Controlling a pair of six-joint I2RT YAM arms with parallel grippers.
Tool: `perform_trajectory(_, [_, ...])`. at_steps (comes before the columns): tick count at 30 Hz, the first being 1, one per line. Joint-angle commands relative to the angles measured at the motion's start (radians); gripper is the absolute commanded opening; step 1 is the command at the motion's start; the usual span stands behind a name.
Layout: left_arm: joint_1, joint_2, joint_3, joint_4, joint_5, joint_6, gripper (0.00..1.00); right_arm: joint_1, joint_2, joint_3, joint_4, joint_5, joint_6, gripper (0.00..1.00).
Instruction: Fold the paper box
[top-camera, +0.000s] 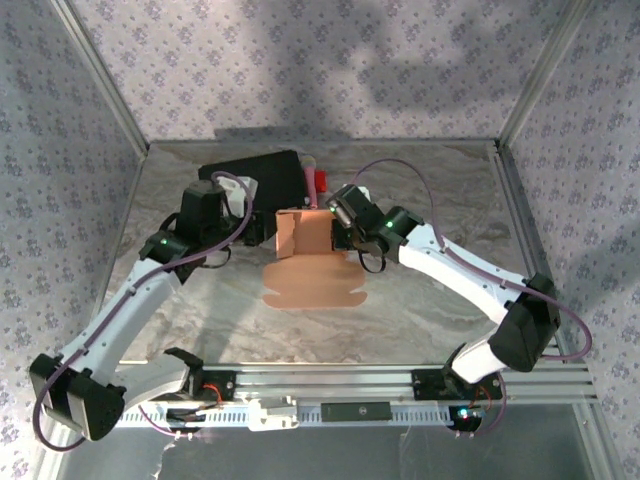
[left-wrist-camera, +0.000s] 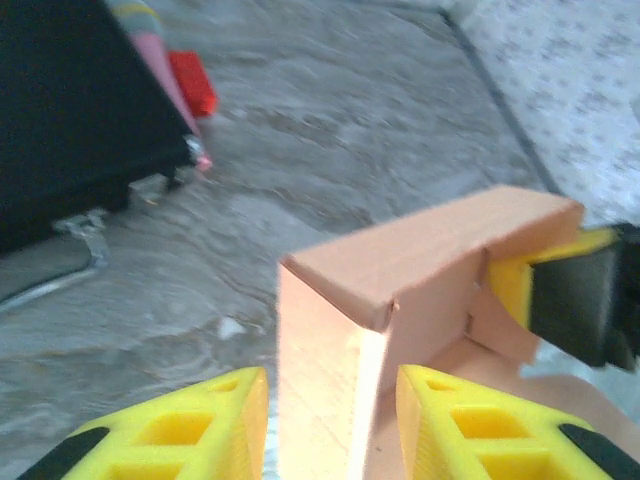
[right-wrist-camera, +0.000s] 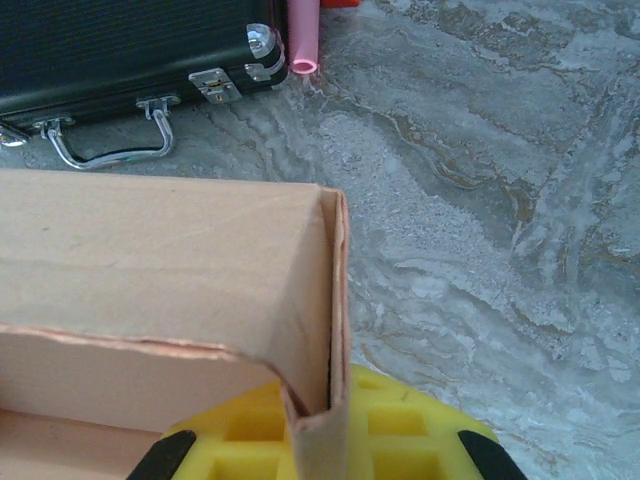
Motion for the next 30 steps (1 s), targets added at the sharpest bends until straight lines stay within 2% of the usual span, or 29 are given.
perform_trajectory(1, [0.018, 0.0, -0.032, 0.055, 0.231, 0.033, 0.39, -0.007, -0.005, 0.032, 0.002, -0.029, -0.01, 0.0])
perform_trajectory(12, [0.024, 0.035, -0.019, 0.043, 0.166, 0.074, 0.27, -0.009, 0.007, 0.042, 0.006, -0.051, -0.01, 0.0])
perform_trajectory(14, [0.024, 0.043, -0.014, 0.041, 0.152, 0.077, 0.27, -0.009, 0.008, 0.041, 0.009, -0.056, -0.01, 0.0])
perform_trajectory(16, [0.023, 0.046, -0.012, 0.038, 0.132, 0.08, 0.33, -0.01, 0.011, 0.043, 0.008, -0.057, -0.01, 0.0])
perform_trajectory(19, [0.023, 0.04, -0.019, 0.046, 0.11, 0.082, 0.32, -0.009, 0.012, 0.043, 0.008, -0.059, -0.011, 0.0])
perform_trajectory(22, [0.02, 0.045, -0.015, 0.053, 0.101, 0.08, 0.27, -0.007, 0.016, 0.045, 0.012, -0.062, -0.01, 0.0])
perform_trajectory(26, [0.007, 0.055, -0.008, 0.05, 0.073, 0.081, 0.14, -0.001, 0.022, 0.048, 0.015, -0.061, -0.01, 0.0])
perform_trajectory(30, [-0.03, 0.063, 0.003, 0.033, 0.019, 0.088, 0.07, 0.005, 0.031, 0.051, 0.014, -0.054, -0.01, 0.0])
